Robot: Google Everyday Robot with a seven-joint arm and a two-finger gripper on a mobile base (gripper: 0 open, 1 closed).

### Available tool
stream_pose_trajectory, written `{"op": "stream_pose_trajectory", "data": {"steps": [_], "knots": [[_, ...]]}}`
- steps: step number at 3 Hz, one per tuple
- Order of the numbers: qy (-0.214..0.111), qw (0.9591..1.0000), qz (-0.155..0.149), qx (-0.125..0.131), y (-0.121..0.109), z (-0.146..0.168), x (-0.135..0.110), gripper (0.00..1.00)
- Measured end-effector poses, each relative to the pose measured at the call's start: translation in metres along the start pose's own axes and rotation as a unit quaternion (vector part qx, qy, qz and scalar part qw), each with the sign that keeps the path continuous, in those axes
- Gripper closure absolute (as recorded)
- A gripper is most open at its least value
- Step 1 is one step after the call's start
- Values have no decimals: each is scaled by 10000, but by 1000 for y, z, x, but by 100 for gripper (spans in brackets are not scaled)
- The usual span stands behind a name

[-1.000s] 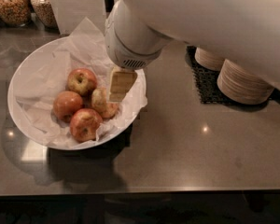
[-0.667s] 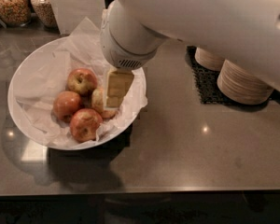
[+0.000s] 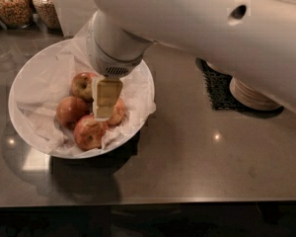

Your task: Pick apple from white bowl

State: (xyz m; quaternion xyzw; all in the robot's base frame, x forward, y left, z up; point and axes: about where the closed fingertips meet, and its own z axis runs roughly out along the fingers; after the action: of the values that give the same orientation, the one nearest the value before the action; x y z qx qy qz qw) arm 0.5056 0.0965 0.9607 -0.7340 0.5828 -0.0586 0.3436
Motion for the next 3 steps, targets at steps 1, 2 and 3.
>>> {"op": "stream_pose_trajectory", "data": {"steps": [1, 2, 3], "knots": [[-3, 10000, -1, -6, 0, 1, 0, 0], [-120, 9998, 25, -134, 4, 12, 2, 0], [-314, 9992, 132, -198, 7, 35, 14, 0]]}}
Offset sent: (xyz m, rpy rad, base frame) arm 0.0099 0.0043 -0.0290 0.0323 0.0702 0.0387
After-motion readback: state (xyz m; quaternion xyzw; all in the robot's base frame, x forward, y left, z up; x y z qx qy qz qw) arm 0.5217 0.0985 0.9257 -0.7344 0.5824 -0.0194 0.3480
